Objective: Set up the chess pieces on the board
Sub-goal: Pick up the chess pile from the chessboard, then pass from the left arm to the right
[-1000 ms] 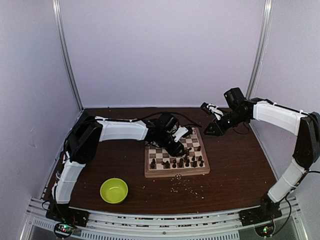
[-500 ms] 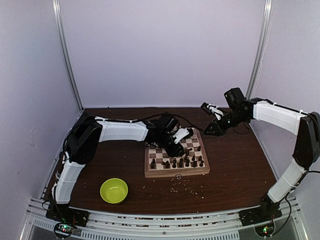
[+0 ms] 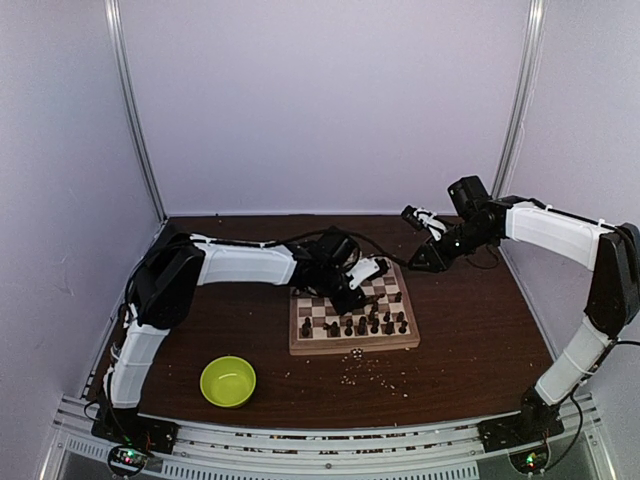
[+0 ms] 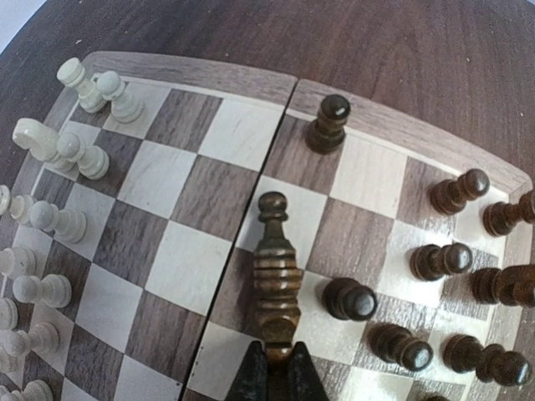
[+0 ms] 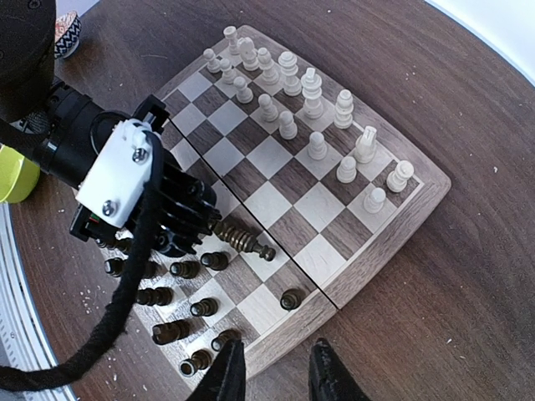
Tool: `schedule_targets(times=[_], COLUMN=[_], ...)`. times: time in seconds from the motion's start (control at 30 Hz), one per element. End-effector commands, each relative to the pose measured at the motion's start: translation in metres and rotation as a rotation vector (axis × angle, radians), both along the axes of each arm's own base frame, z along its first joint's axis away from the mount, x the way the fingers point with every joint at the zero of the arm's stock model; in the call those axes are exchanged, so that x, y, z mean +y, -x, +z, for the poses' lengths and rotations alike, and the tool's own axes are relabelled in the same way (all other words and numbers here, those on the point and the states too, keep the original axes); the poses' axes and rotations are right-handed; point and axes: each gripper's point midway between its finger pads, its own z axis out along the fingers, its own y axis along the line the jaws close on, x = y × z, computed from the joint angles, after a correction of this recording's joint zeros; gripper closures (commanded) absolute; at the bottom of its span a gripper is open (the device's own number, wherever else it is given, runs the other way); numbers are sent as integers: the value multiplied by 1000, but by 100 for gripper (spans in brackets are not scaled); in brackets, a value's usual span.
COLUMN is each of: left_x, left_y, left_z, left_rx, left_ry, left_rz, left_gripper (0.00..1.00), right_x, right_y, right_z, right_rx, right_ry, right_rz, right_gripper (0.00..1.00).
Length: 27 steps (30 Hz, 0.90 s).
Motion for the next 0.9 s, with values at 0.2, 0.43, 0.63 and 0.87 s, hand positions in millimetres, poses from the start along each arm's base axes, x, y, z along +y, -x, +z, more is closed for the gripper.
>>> schedule_targets(times=[0.2,0.43,0.63,0.87], left_x=[24,28,29,30], left_y=[-1,1,5,9], left_z=[38,90,117,132], left_rx=[-28,-66,-74,-79], left_ry=[55,158,217,258], left_rz=[56,68,71,71], left_gripper=[100,100,100,100], right_x=[8,34,60,78], right_y=[-4,0,-3,-2], right_z=[11,23,27,25], right_rx=[35,253,480,602], right_ry=[-83,-251,-417,-502], right_rz=[-7,35,46,51], right_gripper=[72,67,61,59])
